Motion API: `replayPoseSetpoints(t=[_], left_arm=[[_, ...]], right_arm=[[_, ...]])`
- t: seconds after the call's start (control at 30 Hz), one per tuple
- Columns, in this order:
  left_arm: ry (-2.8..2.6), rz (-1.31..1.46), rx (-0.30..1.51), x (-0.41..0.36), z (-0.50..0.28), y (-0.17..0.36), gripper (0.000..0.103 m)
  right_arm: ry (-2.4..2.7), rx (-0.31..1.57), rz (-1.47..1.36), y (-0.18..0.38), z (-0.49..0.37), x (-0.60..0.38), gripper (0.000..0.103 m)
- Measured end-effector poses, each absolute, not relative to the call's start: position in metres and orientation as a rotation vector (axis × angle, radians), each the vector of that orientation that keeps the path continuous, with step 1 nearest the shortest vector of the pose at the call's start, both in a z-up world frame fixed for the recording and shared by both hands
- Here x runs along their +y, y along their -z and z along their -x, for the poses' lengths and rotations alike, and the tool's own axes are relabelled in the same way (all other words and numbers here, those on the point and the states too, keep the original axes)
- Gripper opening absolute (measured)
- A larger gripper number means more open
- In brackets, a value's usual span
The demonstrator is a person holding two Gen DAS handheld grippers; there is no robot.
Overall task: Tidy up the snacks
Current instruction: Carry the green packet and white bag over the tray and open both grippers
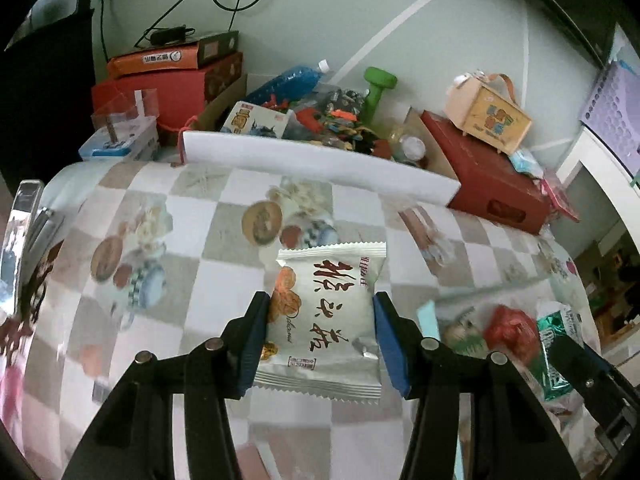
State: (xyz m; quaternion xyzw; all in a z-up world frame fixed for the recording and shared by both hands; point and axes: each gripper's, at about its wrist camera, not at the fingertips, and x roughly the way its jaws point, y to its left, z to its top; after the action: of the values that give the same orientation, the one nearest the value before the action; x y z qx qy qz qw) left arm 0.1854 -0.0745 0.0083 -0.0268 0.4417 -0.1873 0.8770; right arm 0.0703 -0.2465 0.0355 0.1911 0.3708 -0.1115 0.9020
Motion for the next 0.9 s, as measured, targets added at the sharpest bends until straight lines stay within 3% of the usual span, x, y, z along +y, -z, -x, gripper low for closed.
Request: replayPoseSetpoints(t=[0.43,0.9], left_arm=[[0.492,0.005,0.836,-0.108,-0.120,-0.037,0.054],[0.737,-0.138,0.829,-0.194,-0.071,-0.030,0.054]], right_arm=[[0.363,0.723,-0.516,-0.038,-0.018,-0.305,0.053],[0.564,0.664,-0.625,-0.040,0.030,-0.377,0.053]])
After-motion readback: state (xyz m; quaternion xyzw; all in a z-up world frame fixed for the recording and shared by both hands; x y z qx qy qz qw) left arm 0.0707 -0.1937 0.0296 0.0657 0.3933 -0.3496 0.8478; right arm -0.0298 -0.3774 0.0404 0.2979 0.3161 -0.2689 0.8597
